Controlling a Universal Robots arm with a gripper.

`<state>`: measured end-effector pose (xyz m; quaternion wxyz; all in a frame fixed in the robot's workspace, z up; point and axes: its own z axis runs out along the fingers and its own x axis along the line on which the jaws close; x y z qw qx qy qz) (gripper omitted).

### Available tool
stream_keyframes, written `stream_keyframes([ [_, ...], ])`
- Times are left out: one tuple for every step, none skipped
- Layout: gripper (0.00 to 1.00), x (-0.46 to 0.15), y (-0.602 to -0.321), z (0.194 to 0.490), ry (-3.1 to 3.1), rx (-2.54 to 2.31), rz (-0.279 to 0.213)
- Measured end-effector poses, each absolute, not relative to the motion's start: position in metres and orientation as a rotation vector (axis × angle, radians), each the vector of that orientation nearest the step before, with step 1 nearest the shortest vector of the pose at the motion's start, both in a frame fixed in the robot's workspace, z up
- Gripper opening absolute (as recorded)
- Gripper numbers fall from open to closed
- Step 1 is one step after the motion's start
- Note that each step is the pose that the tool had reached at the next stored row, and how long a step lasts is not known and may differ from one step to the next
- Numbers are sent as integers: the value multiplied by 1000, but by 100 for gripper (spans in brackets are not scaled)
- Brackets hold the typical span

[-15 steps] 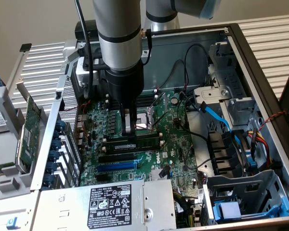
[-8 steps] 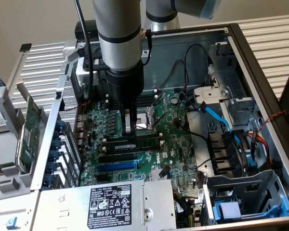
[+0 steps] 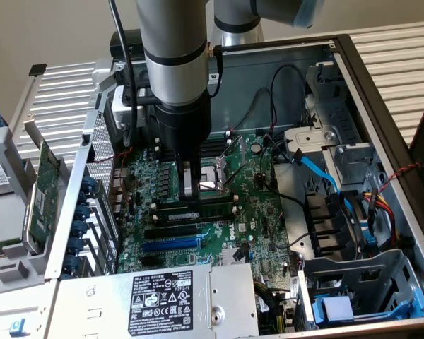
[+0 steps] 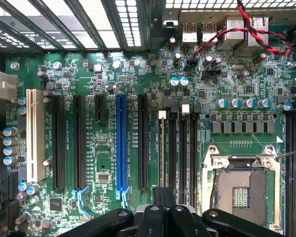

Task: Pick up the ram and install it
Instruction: 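Press down the ram until it locks into place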

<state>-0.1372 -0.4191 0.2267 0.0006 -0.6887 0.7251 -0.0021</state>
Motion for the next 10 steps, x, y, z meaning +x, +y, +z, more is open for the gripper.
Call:
stream_keyframes([
  [11,-137,-419,227,2277,-2162,-7],
  [11,-137,-419,227,2276,-2162,-6],
  [11,-137,-419,228,2276,-2161,-6],
  [11,-137,-419,230,2276,-2161,-6],
  [11,-137,-419,232,2277,-2162,-7],
  [11,-137,-419,234,2277,-2162,-7],
  [11,-137,-419,236,2277,-2162,-7],
  [11,-137,-419,238,2277,-2162,-7],
  [11,-137,-419,240,2277,-2162,-7],
  [11,-137,-419,242,2277,-2162,-7],
])
